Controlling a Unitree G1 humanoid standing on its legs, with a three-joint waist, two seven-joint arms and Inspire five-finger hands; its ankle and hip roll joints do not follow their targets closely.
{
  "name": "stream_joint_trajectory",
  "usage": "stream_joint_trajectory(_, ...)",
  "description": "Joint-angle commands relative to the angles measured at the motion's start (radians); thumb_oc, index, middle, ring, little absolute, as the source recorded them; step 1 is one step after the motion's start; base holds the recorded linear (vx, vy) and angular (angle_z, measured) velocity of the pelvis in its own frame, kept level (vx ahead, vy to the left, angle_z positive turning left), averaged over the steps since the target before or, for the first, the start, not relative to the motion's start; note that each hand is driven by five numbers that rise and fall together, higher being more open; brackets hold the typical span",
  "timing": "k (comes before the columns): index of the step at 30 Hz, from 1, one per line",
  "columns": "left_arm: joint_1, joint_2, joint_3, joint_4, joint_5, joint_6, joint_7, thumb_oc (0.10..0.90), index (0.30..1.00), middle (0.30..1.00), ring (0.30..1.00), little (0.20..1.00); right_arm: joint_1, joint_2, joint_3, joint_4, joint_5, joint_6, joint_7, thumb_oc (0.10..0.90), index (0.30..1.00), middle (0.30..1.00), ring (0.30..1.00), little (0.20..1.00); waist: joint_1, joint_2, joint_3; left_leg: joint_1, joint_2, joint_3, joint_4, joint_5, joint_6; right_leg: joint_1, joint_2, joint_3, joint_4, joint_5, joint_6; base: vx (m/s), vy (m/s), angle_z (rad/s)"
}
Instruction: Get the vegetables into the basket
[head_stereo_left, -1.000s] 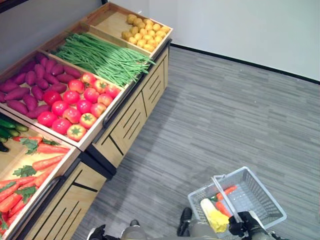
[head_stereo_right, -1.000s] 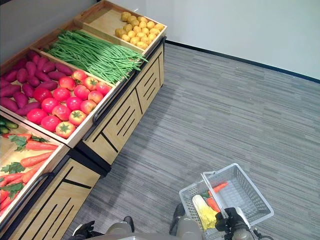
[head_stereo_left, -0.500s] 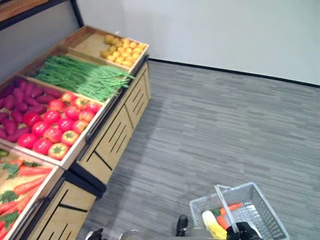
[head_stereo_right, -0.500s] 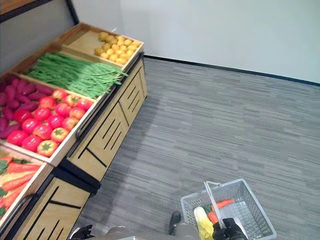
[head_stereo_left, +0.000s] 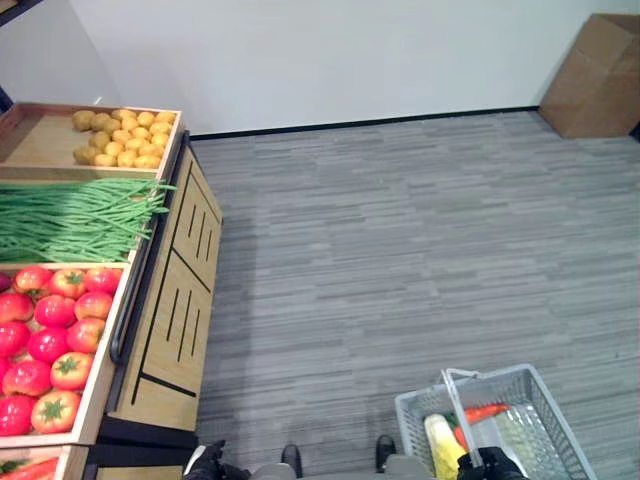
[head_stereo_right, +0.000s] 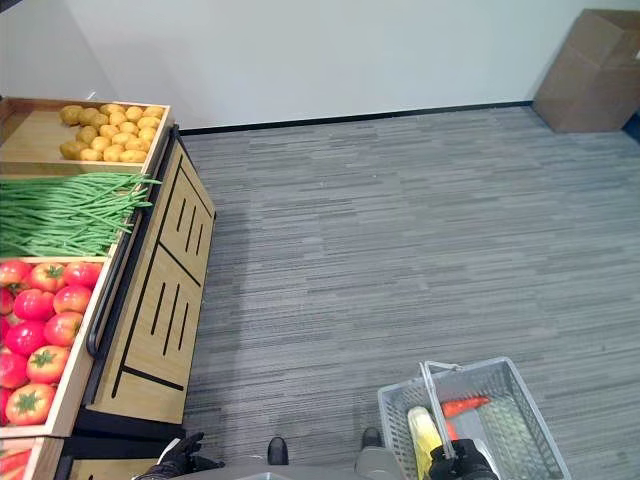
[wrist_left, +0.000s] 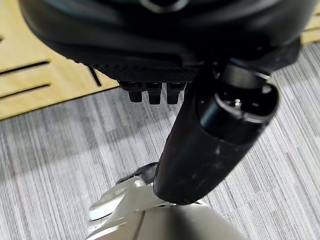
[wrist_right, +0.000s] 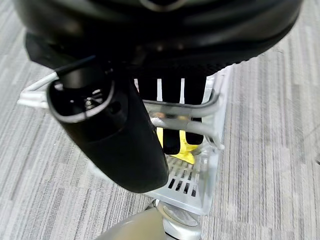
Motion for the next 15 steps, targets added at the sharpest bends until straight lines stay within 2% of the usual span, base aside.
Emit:
stream_joint_trajectory(1, -0.048, 0.006, 0.008, -0.010, 0.039, -0.034, -0.012, 0.900, 1.000, 1.000, 1.000, 1.000, -0.109, -0.059, -0.020, 0.023, 0.012, -0.039, -0.008, 0.400, 0.300, 0.300, 0.300, 0.300, 0.037, -0.045, 0.018, 0.031, 0.058, -0.007, -0.038, 0.015, -0.053, 0.079, -0.022, 0.022, -0.058, 0.048, 0.047, 0.08, 0.026, -0.12)
stream_joint_trajectory(4, -0.040, 0.015, 0.021, 0.009, 0.041, -0.026, -0.027, 0.900, 1.000, 1.000, 1.000, 1.000, -0.121, -0.123, -0.029, 0.059, -0.045, -0.020, -0.004, 0.400, 0.300, 0.300, 0.300, 0.300, 0.047, -0.057, 0.003, 0.044, 0.070, 0.007, -0.038, 0.013, -0.064, 0.100, -0.021, -0.004, -0.093, 0.061, 0.047, 0.02, -0.059, -0.03)
stream_joint_trajectory(8, -0.035, 0.009, 0.020, 0.017, 0.030, -0.020, -0.040, 0.900, 1.000, 1.000, 1.000, 1.000, -0.136, -0.169, -0.035, 0.073, -0.064, -0.012, -0.001, 0.400, 0.300, 0.300, 0.300, 0.300, 0.051, -0.054, -0.005, 0.041, 0.087, 0.004, -0.038, 0.024, -0.083, 0.127, -0.011, -0.031, -0.154, 0.078, 0.038, 0.00, -0.089, 0.04)
stream_joint_trajectory(15, -0.031, 0.004, 0.027, 0.035, 0.040, -0.014, -0.048, 0.900, 1.000, 1.000, 1.000, 1.000, -0.155, -0.191, -0.022, 0.063, -0.066, -0.021, 0.010, 0.400, 0.300, 0.300, 0.300, 0.300, 0.053, -0.042, -0.008, 0.037, 0.106, -0.002, -0.038, 0.035, -0.102, 0.155, 0.009, -0.047, -0.202, 0.086, 0.028, 0.00, -0.082, 0.01)
